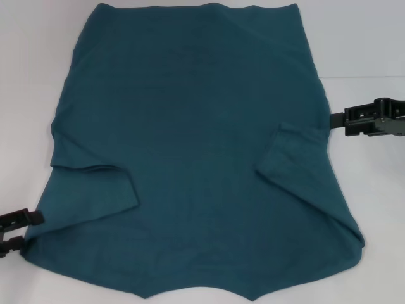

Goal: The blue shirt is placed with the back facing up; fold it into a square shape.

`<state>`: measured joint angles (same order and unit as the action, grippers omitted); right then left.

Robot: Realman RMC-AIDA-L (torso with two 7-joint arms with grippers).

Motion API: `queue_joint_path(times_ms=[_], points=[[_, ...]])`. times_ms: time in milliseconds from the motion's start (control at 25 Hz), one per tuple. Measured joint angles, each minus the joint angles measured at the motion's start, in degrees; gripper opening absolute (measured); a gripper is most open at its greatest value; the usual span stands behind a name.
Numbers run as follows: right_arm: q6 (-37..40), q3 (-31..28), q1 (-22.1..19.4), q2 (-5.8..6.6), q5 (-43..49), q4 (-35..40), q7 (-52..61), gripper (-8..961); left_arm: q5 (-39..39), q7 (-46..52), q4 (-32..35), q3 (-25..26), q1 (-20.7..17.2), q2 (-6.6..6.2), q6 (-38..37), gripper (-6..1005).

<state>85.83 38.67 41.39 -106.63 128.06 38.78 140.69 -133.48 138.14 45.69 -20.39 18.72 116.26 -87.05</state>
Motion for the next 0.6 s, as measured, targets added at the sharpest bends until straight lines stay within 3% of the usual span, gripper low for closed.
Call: queue_joint_path(times_ms=[600], points=[[-0.3, -0.1, 0.0, 0.02, 0.2, 0.0, 0.0, 547, 0.0, -0.9, -3.7, -1.4, 2.2, 0.38, 0.6, 847]])
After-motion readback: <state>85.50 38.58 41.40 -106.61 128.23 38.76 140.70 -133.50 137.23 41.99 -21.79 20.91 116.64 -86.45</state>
